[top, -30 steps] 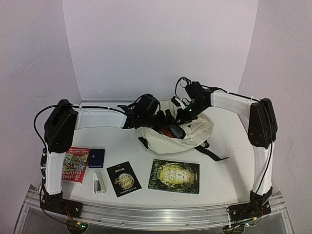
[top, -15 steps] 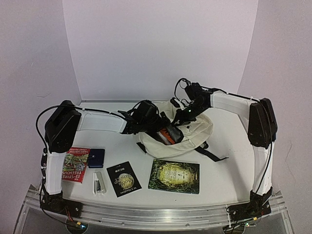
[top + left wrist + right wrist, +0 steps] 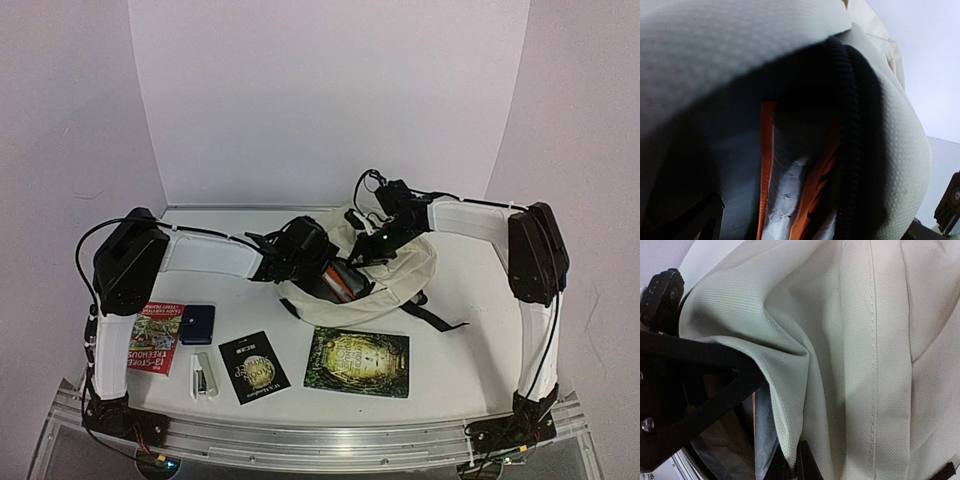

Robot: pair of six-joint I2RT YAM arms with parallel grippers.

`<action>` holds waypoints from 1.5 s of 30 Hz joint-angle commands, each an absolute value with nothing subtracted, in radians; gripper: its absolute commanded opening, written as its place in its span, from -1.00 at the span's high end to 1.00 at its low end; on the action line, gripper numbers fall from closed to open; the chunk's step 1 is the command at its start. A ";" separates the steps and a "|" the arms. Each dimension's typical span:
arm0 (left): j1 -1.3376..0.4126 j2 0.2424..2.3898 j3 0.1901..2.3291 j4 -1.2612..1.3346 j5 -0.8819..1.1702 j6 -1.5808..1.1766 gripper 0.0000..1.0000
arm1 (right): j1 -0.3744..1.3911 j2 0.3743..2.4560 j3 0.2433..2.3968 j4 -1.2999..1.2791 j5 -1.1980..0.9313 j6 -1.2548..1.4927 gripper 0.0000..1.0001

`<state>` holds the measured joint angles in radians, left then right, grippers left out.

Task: Pack the student bag
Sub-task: Place the book in the student bag.

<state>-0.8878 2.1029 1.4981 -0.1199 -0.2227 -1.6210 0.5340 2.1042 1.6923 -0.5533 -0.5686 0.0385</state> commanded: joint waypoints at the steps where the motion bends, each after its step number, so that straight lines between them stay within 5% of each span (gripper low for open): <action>1: -0.880 2.053 1.544 -0.148 -0.398 -1.692 -0.99 | 0.539 2.031 1.650 -0.588 -0.579 0.055 0.93; 7: -0.949 2.129 1.930 -0.560 -0.614 -1.546 -0.99 | 0.539 2.033 1.637 -0.585 -0.590 0.058 0.86; 10: -0.953 2.154 1.991 -0.696 -0.643 -1.593 -0.99 | 0.539 2.018 1.631 -0.583 -0.596 0.052 0.56; 14: -0.940 2.113 1.847 -0.550 -0.581 -1.621 -0.99 | 0.539 1.965 1.595 -0.566 -0.621 0.035 0.22; 21: -0.939 1.983 1.691 -0.427 -0.546 -1.505 -0.99 | 0.539 1.936 1.569 -0.566 -0.552 0.008 0.17; 24: -0.948 1.915 1.669 -0.453 -0.563 -1.392 -0.99 | 0.538 1.956 1.559 -0.567 -0.558 0.008 -0.10; 31: -0.951 1.726 1.508 -0.397 -0.587 -1.164 -0.99 | 0.511 2.055 1.554 -0.568 -0.420 -0.036 -0.07; 39: -0.951 1.590 1.285 -0.246 -0.353 -0.899 -0.99 | 0.407 2.168 1.707 -0.581 -0.362 -0.064 -0.07; 45: -0.952 1.483 1.053 -0.076 -0.102 -0.813 -0.99 | 0.382 2.040 1.680 -0.613 -0.533 -0.059 -0.42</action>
<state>-0.9493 1.5818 1.1596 -0.2115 -0.3018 -0.9238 0.3974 2.1426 1.7126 -0.5678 -0.4631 -0.0546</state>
